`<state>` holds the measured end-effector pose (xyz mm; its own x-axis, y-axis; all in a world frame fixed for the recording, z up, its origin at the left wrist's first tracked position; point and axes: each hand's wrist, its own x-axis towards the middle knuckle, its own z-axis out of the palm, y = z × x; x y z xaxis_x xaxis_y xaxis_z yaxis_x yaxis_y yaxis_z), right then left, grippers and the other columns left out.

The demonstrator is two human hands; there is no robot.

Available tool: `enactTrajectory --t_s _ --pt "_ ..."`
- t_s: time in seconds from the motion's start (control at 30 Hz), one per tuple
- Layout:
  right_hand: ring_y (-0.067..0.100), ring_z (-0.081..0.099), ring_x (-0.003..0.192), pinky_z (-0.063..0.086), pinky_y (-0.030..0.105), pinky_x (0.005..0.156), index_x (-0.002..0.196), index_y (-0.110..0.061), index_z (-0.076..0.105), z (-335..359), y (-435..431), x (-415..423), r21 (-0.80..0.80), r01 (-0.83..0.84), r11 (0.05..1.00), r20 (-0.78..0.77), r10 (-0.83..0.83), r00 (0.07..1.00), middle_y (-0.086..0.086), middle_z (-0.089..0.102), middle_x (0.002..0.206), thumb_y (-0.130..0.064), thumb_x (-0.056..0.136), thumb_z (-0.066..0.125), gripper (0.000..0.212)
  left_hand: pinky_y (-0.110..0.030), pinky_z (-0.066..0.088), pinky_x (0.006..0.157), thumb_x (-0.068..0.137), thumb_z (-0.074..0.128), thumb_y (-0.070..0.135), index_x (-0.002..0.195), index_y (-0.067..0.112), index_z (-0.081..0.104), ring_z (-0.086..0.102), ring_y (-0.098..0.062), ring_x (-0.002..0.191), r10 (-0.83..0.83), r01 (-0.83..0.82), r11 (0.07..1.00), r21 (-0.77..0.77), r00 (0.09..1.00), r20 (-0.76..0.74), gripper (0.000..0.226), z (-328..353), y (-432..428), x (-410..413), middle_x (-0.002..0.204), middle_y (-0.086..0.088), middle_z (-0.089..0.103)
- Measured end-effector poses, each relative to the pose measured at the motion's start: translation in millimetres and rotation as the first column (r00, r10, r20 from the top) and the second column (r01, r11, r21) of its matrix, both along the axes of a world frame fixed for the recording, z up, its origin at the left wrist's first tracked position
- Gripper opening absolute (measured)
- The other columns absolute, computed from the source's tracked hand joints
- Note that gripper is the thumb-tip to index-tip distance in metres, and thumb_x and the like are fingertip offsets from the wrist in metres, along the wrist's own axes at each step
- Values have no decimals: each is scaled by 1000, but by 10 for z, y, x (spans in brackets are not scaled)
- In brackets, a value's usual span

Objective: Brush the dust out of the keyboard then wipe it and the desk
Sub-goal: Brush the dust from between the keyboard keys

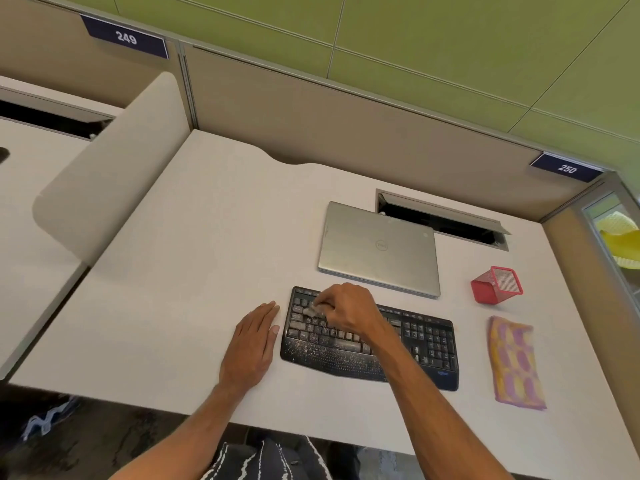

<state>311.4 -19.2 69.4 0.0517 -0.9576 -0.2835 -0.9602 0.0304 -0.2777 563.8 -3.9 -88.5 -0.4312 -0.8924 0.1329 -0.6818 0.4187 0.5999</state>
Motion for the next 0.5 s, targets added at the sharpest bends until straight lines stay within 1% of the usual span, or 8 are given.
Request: enactTrajectory --t_s 0.07,0.13,0.2,0.27,0.3,0.37,0.43,0.5 --pt "-5 55 68 39 15 61 120 -35 76 -6 10 76 -30 -44 999 5 44 999 -19 77 105 -43 102 64 23 -38 30 132 119 31 41 167 25 44 32 -7 161 1 -1 1000 2 1000 2 52 2 1 0 172 10 41" --pt "-4 54 64 34 15 58 119 -35 75 -52 31 113 -39 -72 997 -29 70 997 -19 77 101 -45 102 62 24 -37 29 132 120 31 41 167 25 44 32 -7 161 3 -3 1000 7 1000 1 52 7 4 4 172 10 41" --pt "-3 52 61 43 19 64 115 -33 77 -67 37 94 -30 -46 998 -76 44 996 -18 77 92 -39 102 63 20 -36 29 132 119 31 41 167 25 44 32 -7 160 5 -5 1000 6 1000 0 52 10 4 4 171 10 42" --pt "1 56 66 55 28 83 112 -31 77 -55 25 51 -13 -26 1000 -119 24 993 -17 76 90 -33 99 64 18 -37 30 132 120 30 41 167 25 44 32 -7 160 3 -3 1000 4 1000 3 52 -1 5 1 171 10 42" --pt "2 59 70 56 32 89 112 -30 77 -39 13 40 -14 -27 1000 -134 25 991 -16 76 91 -33 98 64 19 -37 30 132 120 30 41 167 25 43 32 -7 161 1 -1 1000 4 1000 4 51 -9 5 -1 172 10 41" --pt "3 64 77 57 33 90 113 -31 77 -10 -10 65 -49 -46 998 -103 41 994 -17 77 97 -35 100 63 19 -38 30 132 120 31 40 167 25 43 31 -7 161 -1 1 1000 0 1000 4 51 -14 1 4 172 10 41" --pt "2 68 85 55 28 85 117 -34 76 -11 -12 131 -90 -80 993 -65 74 995 -19 78 103 -40 103 62 21 -38 30 132 120 31 40 167 25 44 32 -7 161 -1 1 1000 -3 1000 1 51 -6 -4 6 171 11 41" --pt "3 70 86 55 28 85 119 -34 76 -45 14 182 -91 -107 990 -84 99 992 -18 78 103 -38 104 60 22 -38 31 132 120 32 39 166 25 45 32 -7 160 3 -3 1000 -6 1000 0 51 -2 1 1 171 11 42"
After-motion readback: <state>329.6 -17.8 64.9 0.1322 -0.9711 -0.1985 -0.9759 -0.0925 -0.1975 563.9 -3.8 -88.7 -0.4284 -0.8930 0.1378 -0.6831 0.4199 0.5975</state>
